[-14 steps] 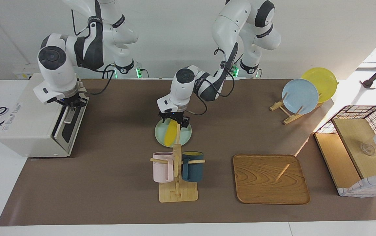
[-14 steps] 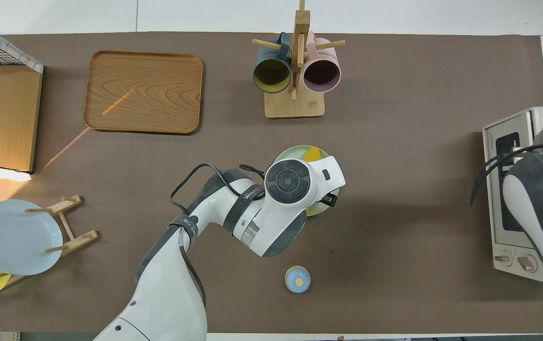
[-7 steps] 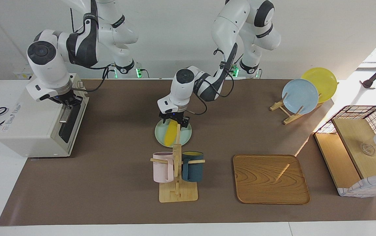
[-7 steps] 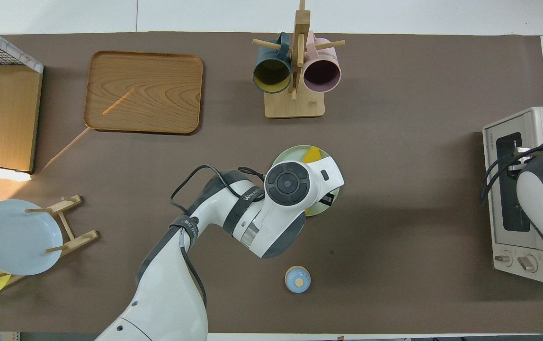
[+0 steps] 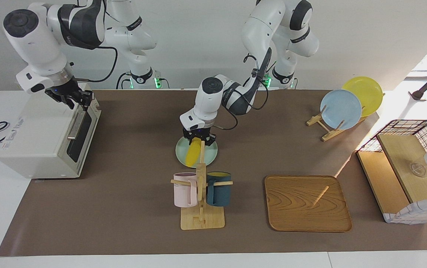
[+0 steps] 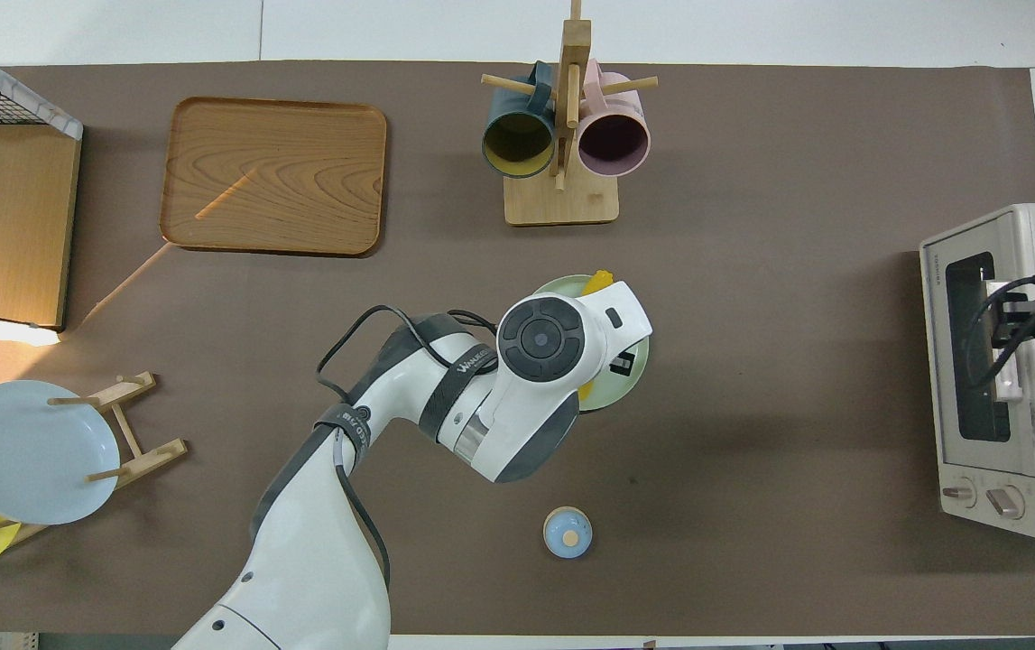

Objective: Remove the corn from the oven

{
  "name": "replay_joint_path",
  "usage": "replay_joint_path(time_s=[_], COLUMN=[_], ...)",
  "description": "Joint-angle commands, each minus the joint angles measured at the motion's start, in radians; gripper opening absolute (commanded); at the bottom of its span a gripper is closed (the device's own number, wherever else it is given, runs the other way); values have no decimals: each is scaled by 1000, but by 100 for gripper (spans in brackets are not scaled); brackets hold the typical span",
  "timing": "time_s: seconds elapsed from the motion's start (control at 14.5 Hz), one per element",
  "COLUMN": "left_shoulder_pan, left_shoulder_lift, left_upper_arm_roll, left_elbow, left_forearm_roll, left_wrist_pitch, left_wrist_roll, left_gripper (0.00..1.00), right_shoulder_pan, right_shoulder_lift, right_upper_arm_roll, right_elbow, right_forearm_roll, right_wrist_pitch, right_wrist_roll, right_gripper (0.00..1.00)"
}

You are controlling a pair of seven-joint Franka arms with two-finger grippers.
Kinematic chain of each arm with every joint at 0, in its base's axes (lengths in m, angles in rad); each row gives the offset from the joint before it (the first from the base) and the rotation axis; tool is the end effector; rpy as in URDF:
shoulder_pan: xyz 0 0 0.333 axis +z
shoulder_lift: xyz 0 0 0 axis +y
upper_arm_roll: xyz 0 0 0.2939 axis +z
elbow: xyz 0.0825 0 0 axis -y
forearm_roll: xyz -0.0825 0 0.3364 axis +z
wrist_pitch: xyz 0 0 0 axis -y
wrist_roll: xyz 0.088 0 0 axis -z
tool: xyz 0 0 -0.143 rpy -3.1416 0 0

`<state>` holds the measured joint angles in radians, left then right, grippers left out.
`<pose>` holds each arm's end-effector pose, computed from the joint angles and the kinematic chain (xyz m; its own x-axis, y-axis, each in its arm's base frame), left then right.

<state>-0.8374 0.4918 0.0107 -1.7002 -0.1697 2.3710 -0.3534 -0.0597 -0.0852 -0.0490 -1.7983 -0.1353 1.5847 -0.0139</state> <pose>0.4321 -0.4795 0.2998 0.9322 -0.3436 0.1140 -0.3596 -0.9150 0.1831 0.4661 -0.0708 0.5149 0.9873 -0.0913 -0.1301 -0.0746 -0.9890 0.1276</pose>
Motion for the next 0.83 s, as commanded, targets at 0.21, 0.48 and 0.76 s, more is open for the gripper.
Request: replay_joint_path(time_s=[0.21,0.48,0.76], left_shoulder_pan=[115,272,441], left_shoulder_lift=[-186,-220,-199], left_upper_arm_roll=[14,15,12], left_elbow=[-7,-6,47], left_forearm_roll=[22,55,56], left_wrist_pitch=[-252,-314,-300], left_wrist_roll=[-13,-7,51], left_gripper=[2,0,0], right_shoulder_pan=[-22,-11,-11], right_shoulder_lift=[-7,11,22], right_upper_arm_roll=[-22,-14,-11], right_elbow=[126,172,198], right_forearm_roll=[117,117,115], right_wrist_pitch=[-150,-163,-183], right_wrist_roll=[-66,-84,-84], right_gripper=[100,100,100])
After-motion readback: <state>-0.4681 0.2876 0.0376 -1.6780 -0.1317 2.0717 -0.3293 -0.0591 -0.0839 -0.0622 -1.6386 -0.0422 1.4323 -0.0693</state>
